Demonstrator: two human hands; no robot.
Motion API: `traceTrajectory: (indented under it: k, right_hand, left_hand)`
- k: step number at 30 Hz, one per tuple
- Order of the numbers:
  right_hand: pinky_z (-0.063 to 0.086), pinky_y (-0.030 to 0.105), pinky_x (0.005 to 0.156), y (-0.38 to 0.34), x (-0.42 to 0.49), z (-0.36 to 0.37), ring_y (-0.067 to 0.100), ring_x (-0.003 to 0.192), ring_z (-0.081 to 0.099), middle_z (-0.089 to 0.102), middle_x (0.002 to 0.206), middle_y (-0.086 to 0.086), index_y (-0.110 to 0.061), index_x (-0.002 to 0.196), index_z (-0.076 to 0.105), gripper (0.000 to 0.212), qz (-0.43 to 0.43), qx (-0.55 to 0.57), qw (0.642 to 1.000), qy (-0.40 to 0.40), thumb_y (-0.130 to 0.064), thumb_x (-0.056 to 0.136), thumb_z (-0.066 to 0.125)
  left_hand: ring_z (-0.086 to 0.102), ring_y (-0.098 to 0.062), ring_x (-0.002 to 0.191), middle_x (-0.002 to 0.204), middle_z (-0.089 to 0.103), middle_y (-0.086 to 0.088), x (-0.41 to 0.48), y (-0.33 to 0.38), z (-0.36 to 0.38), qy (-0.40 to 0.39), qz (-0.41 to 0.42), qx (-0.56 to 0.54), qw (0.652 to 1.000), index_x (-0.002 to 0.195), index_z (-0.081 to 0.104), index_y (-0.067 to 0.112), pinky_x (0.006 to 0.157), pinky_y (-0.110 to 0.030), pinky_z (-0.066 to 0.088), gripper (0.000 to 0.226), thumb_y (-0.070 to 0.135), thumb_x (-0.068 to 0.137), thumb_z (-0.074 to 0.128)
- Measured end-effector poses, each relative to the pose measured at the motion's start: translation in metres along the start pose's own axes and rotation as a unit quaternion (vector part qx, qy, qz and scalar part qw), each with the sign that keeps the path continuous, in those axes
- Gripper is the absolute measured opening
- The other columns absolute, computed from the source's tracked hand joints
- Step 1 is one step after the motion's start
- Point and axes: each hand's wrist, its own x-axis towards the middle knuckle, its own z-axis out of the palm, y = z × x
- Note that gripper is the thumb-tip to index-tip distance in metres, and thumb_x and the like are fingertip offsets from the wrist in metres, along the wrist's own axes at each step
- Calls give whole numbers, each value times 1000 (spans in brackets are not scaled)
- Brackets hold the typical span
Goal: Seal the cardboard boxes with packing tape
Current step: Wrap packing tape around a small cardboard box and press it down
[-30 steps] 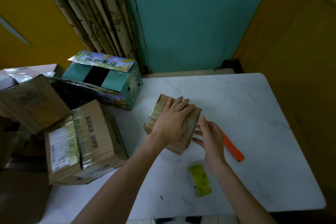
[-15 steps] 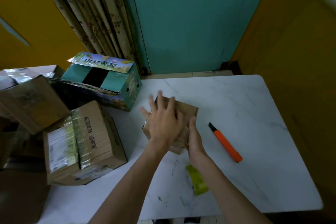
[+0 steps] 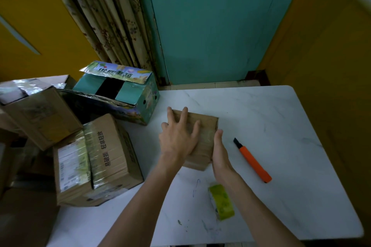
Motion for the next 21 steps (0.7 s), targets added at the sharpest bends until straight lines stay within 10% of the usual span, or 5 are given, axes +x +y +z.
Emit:
traceTrajectory:
  k: [6, 10, 15, 21]
  right_hand:
    - [55, 37, 91, -8, 2, 0, 14, 107, 68, 71, 121, 0, -37, 125, 63, 77, 8, -41, 999, 1, -82, 85, 16]
    - [36, 49, 113, -35, -4, 7, 21, 140, 39, 36, 156, 1, -35, 153, 30, 102, -44, -147, 987, 56, -96, 71, 24]
    - [-5, 53, 122, -39, -2, 31, 22, 151, -16, -18, 164, -2, -19, 157, -10, 62, -132, -484, 865, 23, -47, 106, 11]
    - [-21, 40, 116, 8, 10, 47, 24, 147, -27, -35, 152, 0, -15, 150, -22, 73, -183, -599, 779, 17, -61, 96, -7]
  left_hand:
    - [41, -34, 135, 160, 22, -5, 7, 2, -5, 18, -15, -46, 999, 150, 32, 41, 101, -50, 41, 63, 71, 95, 37]
    - [41, -26, 140, 162, 25, 0, 16, -15, 0, -10, -52, -217, 975, 153, 33, 43, 111, -48, 34, 70, 75, 92, 38]
    - [43, -26, 139, 161, 33, -3, 22, -48, 36, -82, -126, -427, 892, 157, 30, 38, 118, -52, 32, 104, 98, 72, 29]
    - [68, -20, 114, 125, 71, -6, 23, -74, 48, -135, -160, -530, 822, 131, 64, 24, 102, -41, 50, 76, 75, 98, 20]
